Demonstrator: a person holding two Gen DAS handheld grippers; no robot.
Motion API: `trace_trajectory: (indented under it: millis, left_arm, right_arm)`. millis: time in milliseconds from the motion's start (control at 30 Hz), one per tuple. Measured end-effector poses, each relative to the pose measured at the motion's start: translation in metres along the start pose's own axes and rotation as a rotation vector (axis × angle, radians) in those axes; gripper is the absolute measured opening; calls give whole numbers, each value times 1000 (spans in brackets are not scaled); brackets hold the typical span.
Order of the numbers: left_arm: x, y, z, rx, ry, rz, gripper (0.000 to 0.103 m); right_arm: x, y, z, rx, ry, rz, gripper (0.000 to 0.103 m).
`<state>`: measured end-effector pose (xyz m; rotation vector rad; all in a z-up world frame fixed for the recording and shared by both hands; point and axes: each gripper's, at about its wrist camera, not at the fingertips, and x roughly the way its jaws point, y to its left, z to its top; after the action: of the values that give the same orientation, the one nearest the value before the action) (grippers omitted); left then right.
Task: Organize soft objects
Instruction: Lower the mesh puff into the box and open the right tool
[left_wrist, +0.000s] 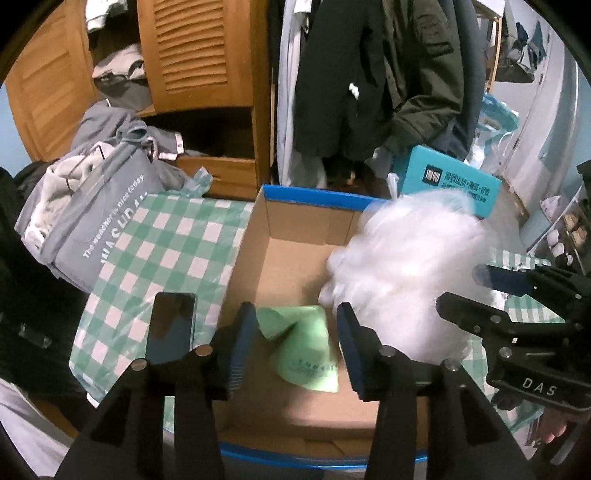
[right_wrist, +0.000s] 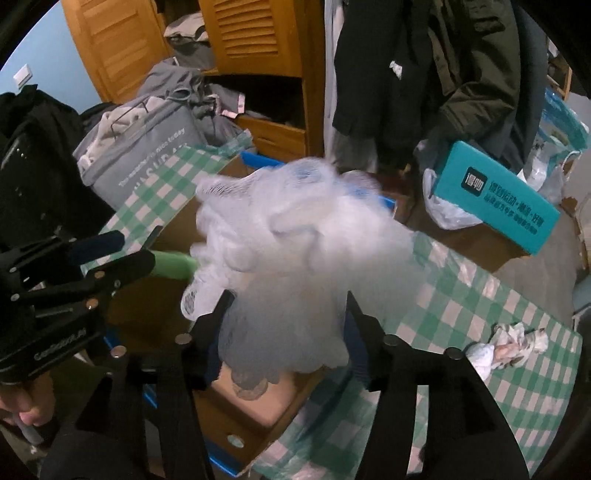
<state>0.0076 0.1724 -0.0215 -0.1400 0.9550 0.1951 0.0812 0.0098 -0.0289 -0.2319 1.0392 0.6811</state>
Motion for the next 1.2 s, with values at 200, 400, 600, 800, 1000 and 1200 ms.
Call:
trace_trajectory:
  millis: [200, 400, 600, 800, 1000, 1200]
  left_arm:
    - [-6, -4, 3, 6, -25, 0, 67]
    - [-6, -15, 3, 29, -22, -14, 68]
    - [-8, -31, 3, 68, -24, -34, 69]
    - [-11, -49, 2, 111, -24, -47, 70]
    - [-8, -65, 1, 115, 7, -106, 70]
    - [-10, -85, -1, 152, 7, -111, 70]
  right_arm:
    - [-10, -13, 1, 53, -18, -12, 65]
    - [-21, -28, -2, 100, -31, -14, 66]
    - [-31, -40, -14, 128, -32, -23, 70]
    - [-41, -55, -27, 140, -31, -51, 71]
    - [-47, -73, -43, 161, -25, -74, 71]
    - [-56, -96, -57, 205, -19, -98, 71]
